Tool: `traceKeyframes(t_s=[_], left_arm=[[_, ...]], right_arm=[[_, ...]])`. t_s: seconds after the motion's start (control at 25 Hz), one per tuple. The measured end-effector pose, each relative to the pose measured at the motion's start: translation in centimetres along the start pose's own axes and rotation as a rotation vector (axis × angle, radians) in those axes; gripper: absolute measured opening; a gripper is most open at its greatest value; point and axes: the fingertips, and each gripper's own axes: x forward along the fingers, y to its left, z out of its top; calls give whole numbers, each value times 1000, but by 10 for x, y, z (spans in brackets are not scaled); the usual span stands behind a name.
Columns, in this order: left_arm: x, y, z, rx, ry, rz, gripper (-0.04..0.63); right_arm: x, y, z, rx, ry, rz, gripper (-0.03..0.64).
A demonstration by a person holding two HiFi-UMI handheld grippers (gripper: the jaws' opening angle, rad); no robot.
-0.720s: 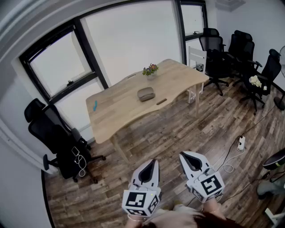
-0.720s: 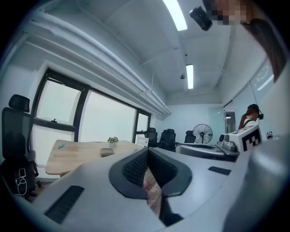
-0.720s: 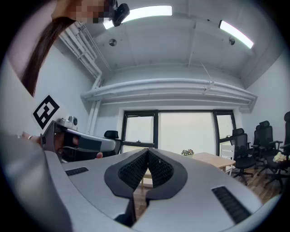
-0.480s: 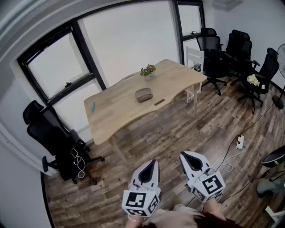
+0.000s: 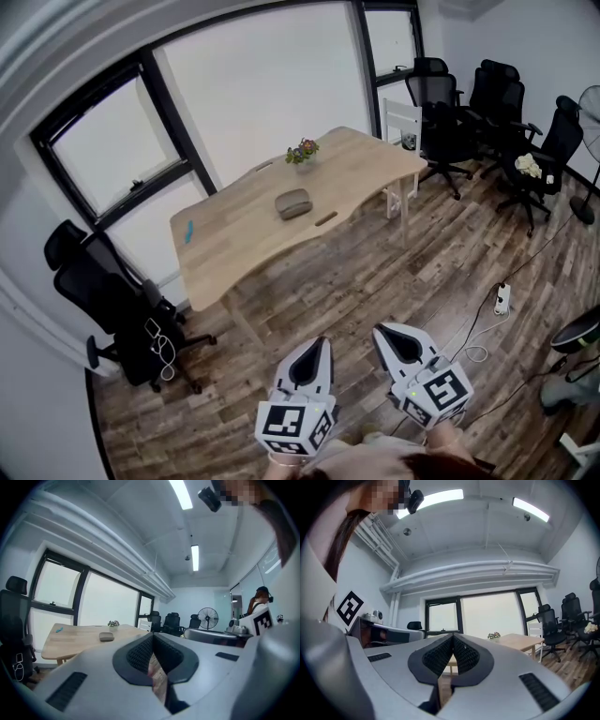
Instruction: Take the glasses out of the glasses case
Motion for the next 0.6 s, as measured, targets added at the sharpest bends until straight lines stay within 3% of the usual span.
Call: traceKeyframes(t_s=[0.16, 0.6], left_arm=[[9, -3, -2, 0, -1, 17, 1], [27, -5, -12, 2, 25, 50, 2]], right_arm=[[0, -13, -4, -28, 8, -6, 0], [10, -45, -13, 69, -5, 4, 0]])
